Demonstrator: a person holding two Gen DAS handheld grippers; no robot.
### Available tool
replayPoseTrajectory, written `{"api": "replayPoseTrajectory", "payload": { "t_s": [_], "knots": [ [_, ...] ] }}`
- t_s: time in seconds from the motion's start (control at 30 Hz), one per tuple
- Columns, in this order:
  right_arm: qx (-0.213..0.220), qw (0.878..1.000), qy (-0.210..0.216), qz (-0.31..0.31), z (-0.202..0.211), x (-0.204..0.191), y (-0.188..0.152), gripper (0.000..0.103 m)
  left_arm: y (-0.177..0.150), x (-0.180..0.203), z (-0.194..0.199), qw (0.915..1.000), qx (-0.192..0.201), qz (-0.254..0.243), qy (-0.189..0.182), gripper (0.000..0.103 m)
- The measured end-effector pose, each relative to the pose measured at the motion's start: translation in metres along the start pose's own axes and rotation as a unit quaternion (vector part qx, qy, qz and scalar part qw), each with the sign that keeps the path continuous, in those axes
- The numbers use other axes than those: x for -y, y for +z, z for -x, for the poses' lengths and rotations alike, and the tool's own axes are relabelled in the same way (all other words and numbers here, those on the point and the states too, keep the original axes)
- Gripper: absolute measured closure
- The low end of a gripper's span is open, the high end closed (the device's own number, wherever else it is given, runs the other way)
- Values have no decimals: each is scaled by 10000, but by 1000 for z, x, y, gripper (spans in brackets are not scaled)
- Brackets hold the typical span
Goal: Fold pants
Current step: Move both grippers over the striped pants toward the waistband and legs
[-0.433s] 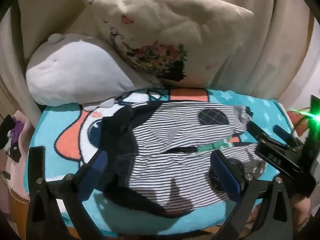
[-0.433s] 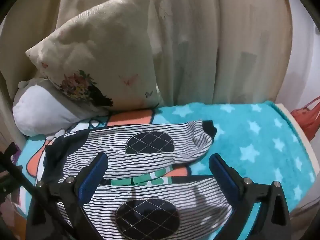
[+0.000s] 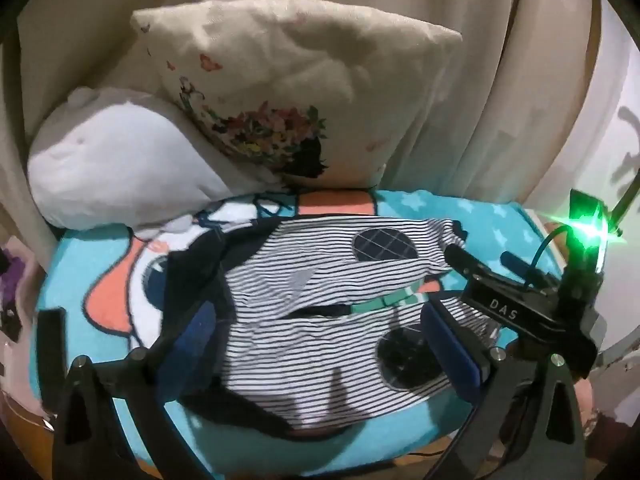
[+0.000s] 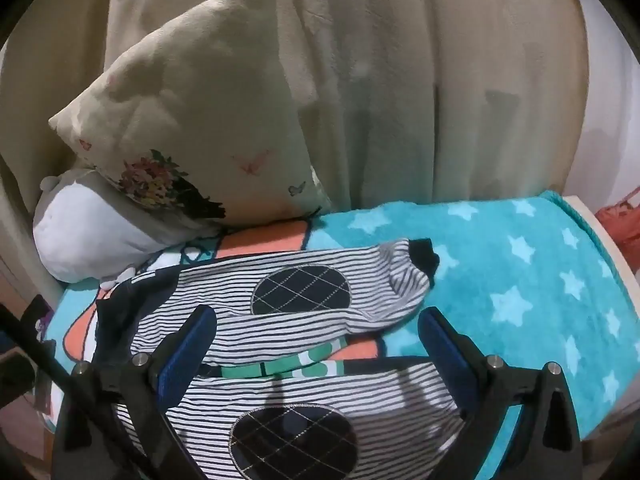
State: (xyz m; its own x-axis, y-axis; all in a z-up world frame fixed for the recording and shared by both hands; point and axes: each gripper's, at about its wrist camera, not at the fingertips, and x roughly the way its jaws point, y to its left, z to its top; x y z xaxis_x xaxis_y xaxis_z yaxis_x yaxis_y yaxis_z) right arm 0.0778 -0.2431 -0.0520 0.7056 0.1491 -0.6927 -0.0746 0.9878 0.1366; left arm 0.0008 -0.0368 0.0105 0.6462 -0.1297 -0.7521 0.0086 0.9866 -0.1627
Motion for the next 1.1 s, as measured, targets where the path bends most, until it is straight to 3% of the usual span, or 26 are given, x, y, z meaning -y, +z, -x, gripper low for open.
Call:
{"api": "replayPoseTrajectory", "payload": {
  "t_s": [0.07,0.17,0.37,0.63,1.1],
  "knots": [
    [-103,9999,-71,-62,-3,-3,-5,0,0,1,-4,9999,-97,4,128,0],
    [-262,9995,-39,-169,-7,7,-2,1,-1,5,-6,9981,-104,-38,610,0],
    [-426,9990,116,17,-8,13,-2,1,4,-2,-2,9958,131,278,867,1],
    [-465,9988,110,89,-12,35,-3,2,0,8,-25,9950,-172,433,884,1],
    [-956,9952,216,-50,-41,72,-6,4,-3,21,-58,9918,-638,578,945,1]
  ]
}}
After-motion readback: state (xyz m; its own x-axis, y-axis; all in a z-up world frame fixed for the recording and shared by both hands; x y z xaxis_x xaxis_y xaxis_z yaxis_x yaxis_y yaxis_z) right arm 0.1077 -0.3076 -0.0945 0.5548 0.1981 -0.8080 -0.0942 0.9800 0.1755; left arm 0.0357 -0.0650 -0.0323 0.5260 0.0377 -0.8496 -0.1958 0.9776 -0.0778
